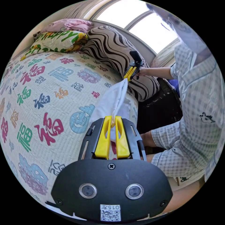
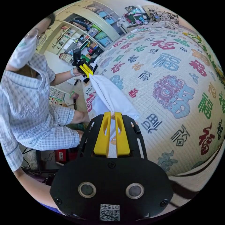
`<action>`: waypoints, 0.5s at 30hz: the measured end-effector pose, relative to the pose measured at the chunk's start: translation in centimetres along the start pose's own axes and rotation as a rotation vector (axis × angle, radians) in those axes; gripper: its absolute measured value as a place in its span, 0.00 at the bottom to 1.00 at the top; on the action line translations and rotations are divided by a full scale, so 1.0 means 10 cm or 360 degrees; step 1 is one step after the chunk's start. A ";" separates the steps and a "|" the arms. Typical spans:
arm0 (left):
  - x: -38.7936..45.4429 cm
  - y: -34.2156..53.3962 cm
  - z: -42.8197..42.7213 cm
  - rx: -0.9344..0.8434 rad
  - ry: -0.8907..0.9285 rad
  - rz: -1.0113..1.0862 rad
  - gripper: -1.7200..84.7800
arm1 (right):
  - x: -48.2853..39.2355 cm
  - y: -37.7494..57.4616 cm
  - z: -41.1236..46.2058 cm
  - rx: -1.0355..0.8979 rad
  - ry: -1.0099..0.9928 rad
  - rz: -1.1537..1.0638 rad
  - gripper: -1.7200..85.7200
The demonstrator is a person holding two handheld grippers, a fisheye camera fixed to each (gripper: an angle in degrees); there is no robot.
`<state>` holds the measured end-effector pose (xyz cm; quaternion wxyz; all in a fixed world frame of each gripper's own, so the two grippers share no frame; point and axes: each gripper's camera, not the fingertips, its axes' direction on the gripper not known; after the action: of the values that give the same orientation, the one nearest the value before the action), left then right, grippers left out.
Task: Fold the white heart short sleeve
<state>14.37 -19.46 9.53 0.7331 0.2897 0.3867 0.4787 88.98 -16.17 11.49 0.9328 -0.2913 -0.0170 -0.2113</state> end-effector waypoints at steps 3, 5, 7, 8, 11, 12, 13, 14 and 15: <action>0.23 0.15 0.31 -0.0071 0.0026 -0.0081 0.03 | -0.17 0.13 0.26 -0.0103 0.0034 0.0042 0.05; 0.31 0.22 0.54 -0.0143 0.0077 -0.0153 0.03 | -0.24 0.20 0.46 -0.0186 0.0027 0.0076 0.06; 0.37 0.25 0.69 -0.0189 0.0068 -0.0177 0.03 | -0.30 0.24 0.60 -0.0242 0.0049 0.0083 0.06; 0.41 0.26 0.79 -0.0230 0.0034 -0.0178 0.03 | -0.33 0.27 0.66 -0.0253 0.0060 0.0096 0.06; 0.47 0.28 0.99 -0.0296 -0.0045 -0.0208 0.04 | -0.36 0.31 0.79 -0.0265 0.0064 0.0150 0.07; 0.47 0.28 1.02 -0.0301 -0.0049 -0.0223 0.04 | -0.37 0.32 0.81 -0.0266 0.0063 0.0165 0.07; 0.49 0.29 1.06 -0.0302 -0.0053 -0.0256 0.05 | -0.37 0.35 0.85 -0.0273 0.0057 0.0195 0.07; 0.51 0.30 1.07 -0.0296 -0.0047 -0.0278 0.06 | -0.39 0.38 0.89 -0.0298 0.0047 0.0222 0.08; 0.52 0.31 1.07 -0.0298 -0.0044 -0.0284 0.07 | -0.40 0.40 0.90 -0.0310 0.0042 0.0233 0.08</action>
<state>23.23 -14.08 16.21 0.8019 0.1911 0.3543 0.4414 87.78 -6.78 16.18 0.9132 -0.3782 0.0372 -0.1471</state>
